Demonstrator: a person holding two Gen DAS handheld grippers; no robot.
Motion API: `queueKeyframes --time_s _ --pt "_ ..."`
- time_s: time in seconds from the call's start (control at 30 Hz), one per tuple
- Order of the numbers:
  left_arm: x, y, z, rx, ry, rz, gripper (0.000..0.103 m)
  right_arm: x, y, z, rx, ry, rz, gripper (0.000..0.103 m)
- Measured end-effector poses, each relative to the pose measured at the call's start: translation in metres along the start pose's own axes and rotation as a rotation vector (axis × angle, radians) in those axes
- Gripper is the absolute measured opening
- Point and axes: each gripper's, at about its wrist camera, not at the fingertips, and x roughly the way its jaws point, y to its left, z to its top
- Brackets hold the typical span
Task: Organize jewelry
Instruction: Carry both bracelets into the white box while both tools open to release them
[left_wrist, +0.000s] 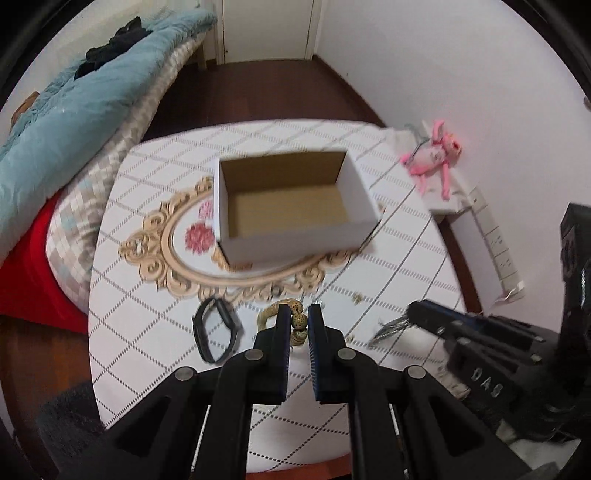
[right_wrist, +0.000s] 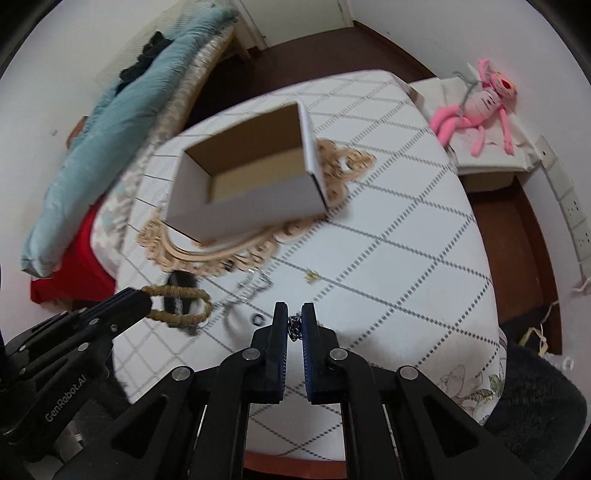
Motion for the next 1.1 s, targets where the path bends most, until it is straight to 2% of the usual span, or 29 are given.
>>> queueKeyframes --time_s 0.17,0.2,0.43,0.53,0.77,0.87,0.97,1.03,1.07,1.1 --pt "-0.02 0.006 0.033 -0.006 -0.057 -0.036 0.007 -0.02 0.015 0.024 -0.035 -0.043 0.048 0.007" --pt "-0.023 0.007 0.04 -0.006 -0.065 -0.04 0.007 -0.025 0.018 0.033 -0.038 -0.055 0.063 0.003" --pt "-0.026 0.027 0.103 -0.018 -0.115 -0.041 0.007 -0.035 0.039 0.095 -0.092 -0.114 0.08 0.001" --pt "-0.012 0.037 0.121 -0.03 -0.097 -0.036 0.007 -0.028 0.045 0.122 -0.11 -0.113 0.071 0.001" --pt "0.043 0.057 0.148 -0.068 0.026 -0.072 0.007 0.017 0.051 0.167 -0.14 -0.066 0.02 0.001" --pt "0.062 0.06 0.155 -0.089 0.088 -0.058 0.009 0.036 0.051 0.181 -0.146 -0.04 0.005 0.001" --pt "0.073 0.063 0.159 -0.106 0.108 -0.035 0.011 0.056 0.051 0.191 -0.161 0.018 -0.006 0.001" --pt "0.078 0.064 0.16 -0.111 0.115 -0.009 0.017 0.069 0.047 0.195 -0.154 0.06 -0.017 0.002" --pt "0.079 0.065 0.16 -0.107 0.114 0.007 0.028 0.073 0.046 0.195 -0.155 0.073 -0.022 0.002" --pt "0.079 0.066 0.159 -0.108 0.111 0.023 0.048 0.078 0.043 0.195 -0.152 0.097 -0.033 0.007"
